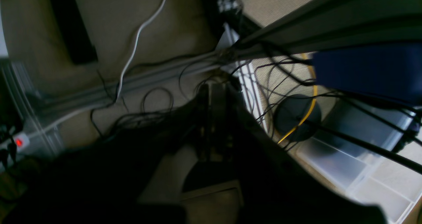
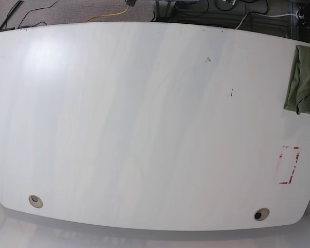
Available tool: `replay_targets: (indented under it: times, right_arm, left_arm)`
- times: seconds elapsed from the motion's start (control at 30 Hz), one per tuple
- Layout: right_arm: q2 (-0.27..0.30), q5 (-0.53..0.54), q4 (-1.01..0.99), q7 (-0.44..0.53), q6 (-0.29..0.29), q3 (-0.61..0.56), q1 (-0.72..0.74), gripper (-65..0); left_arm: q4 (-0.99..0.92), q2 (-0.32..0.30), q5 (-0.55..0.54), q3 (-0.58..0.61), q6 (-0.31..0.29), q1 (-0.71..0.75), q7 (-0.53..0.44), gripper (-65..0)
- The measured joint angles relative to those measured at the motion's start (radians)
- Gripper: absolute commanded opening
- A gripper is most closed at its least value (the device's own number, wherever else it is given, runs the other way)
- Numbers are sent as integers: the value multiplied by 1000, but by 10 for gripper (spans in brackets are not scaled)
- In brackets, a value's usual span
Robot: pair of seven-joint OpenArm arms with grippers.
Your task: Layout the t-shirt on the table in an organized manner, then fold the t-shirt properly
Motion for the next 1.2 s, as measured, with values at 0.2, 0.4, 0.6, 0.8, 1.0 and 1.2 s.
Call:
replay_targets:
  times: [0.2,0.4,0.6,0.8,1.0,1.2]
  right_arm:
    - [39,3,-127,5,-5,0,104,-636]
    - [75,-43,-262,11,-7,-34,203,-636]
    - [76,-100,-354,4,-37,-42,270,-636]
    - [78,-133,-410,5,-69,-42,325,-634]
    - [78,-189,-517,11,-103,-42,407,-633]
    - [78,-241,-609,10,-153,-42,460,-631]
  left_arm:
    - [-169,0,8,0,2,-116,-6,-650]
    - [-341,0,10,0,0,-229,-9,-650]
    - [-498,0,11,-1,3,-332,3,-650]
    - [-613,0,10,-1,3,-415,42,-650]
    - [-728,2,10,-1,83,-489,29,-650]
    - [-851,-3,10,-1,139,-548,31,-650]
